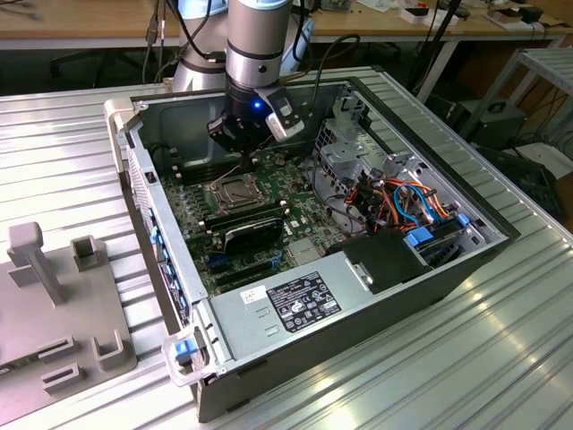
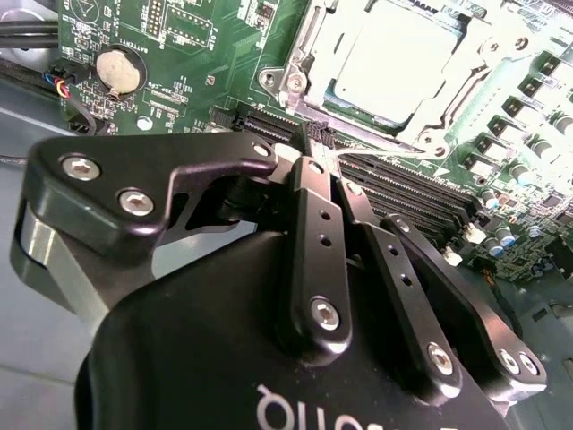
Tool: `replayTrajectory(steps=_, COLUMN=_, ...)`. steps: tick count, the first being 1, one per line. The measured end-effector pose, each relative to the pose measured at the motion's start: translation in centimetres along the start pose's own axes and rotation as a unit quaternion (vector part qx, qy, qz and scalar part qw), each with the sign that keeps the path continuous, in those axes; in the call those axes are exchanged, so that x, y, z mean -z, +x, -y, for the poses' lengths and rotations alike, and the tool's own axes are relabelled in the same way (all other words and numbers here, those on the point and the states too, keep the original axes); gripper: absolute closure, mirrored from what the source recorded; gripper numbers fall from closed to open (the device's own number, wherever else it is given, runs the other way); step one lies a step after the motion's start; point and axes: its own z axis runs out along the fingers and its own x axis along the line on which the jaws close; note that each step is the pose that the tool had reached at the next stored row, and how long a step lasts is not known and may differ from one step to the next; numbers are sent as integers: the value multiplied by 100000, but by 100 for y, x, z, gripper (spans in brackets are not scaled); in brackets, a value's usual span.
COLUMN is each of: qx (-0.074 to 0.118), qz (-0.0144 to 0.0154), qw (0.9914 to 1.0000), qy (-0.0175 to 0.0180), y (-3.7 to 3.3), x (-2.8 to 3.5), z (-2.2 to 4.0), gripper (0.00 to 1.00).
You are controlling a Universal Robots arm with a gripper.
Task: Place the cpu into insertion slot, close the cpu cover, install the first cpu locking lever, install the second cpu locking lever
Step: 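Install the first cpu locking lever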
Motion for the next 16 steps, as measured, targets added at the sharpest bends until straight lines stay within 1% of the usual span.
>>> replayTrajectory(steps=13, qx=50, qz=-1, qw=100000, qy=-3, y=0, x=0, z=0, gripper=89)
replayTrajectory(steps=15, qx=1054, qz=-46, qw=99994, qy=-61, y=15, x=-5, z=2, gripper=89)
replayTrajectory(steps=16, qx=1229, qz=-57, qw=99992, qy=-69, y=22, x=-6, z=3, gripper=89)
